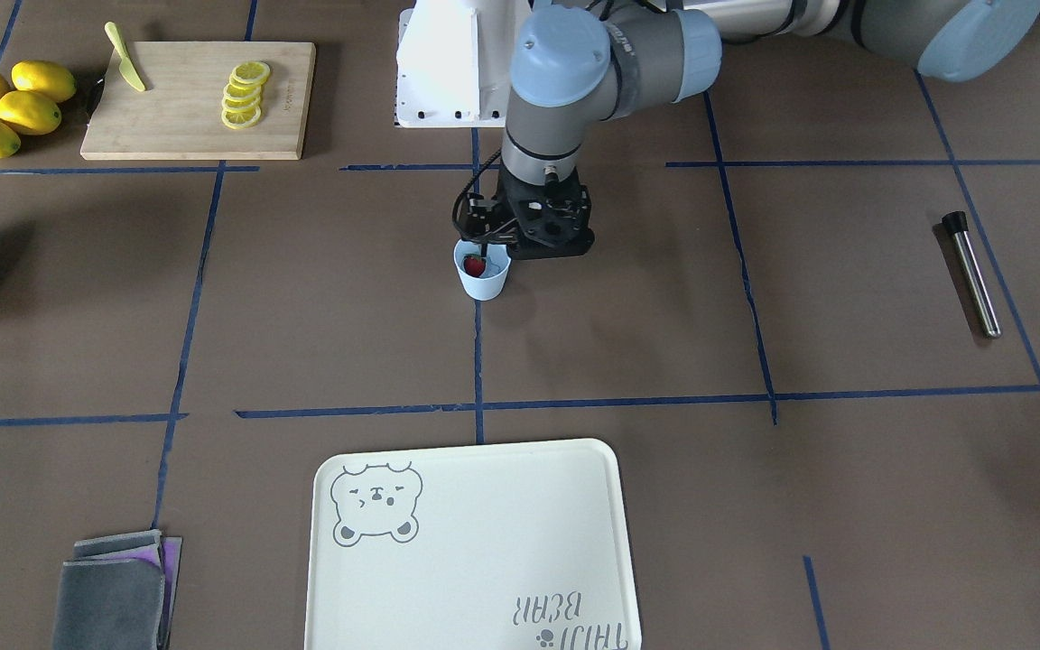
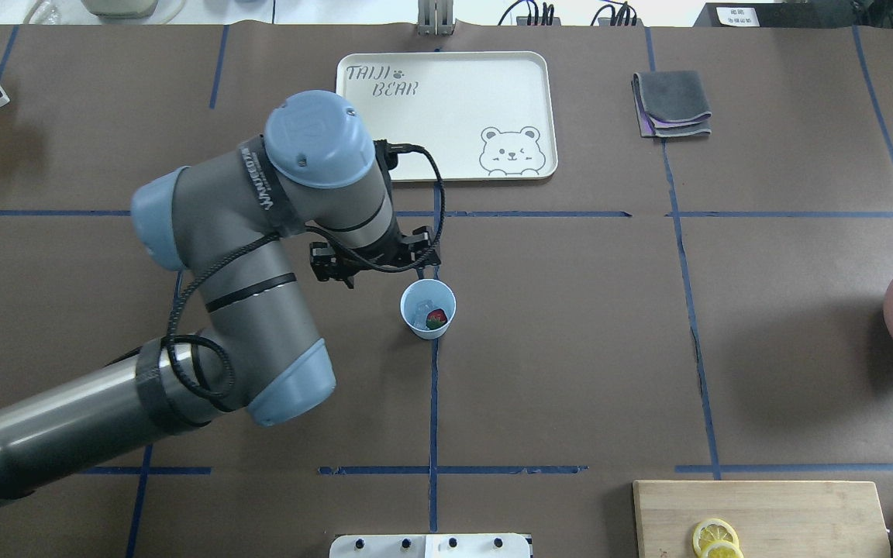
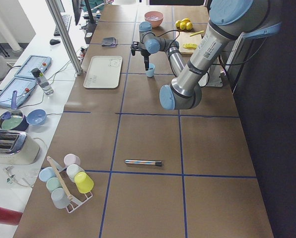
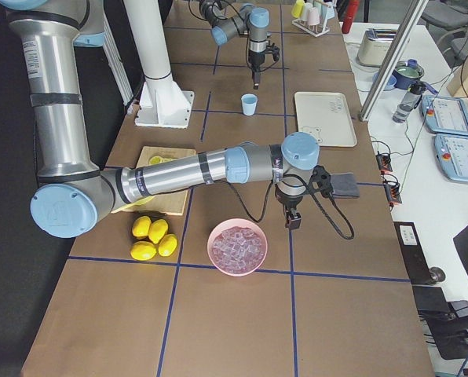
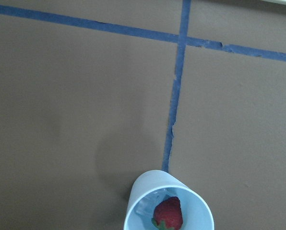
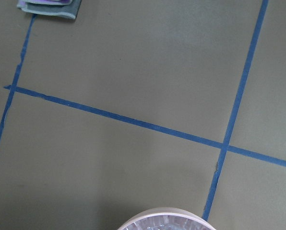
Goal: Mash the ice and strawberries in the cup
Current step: 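Release the strawberry into the cup and withdraw the left gripper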
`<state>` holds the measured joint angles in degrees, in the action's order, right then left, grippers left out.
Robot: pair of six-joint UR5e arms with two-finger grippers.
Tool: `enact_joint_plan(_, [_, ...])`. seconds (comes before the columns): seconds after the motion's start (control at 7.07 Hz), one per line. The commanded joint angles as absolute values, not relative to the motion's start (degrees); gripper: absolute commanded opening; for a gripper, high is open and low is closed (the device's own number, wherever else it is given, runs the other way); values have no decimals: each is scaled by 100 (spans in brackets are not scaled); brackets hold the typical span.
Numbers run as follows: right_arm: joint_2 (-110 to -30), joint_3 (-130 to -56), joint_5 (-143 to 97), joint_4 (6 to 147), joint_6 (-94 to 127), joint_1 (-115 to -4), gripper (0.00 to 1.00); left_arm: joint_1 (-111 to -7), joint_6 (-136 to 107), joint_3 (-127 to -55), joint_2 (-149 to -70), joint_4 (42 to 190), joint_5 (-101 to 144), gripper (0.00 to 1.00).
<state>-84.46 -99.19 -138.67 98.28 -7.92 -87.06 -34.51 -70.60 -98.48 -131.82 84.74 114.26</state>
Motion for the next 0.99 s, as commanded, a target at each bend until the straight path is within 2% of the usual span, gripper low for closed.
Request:
enact_joint_plan(0.0, [-8464,-9626,-13878,9835,-791,-8710,100,-4057,-5528,-10667,-12264,7991,11461,100])
enact_joint_plan(0.57, [-8366,-9440,-13782,9826,-843,-8763,100,-5577,-2985,-11442,-10043,8024,12252,100])
enact_joint_plan(0.85, [-8428,-9361,-13650,9826,-800,-8763,100,-6569,-1693,-11312,-9162,8060,12567,100])
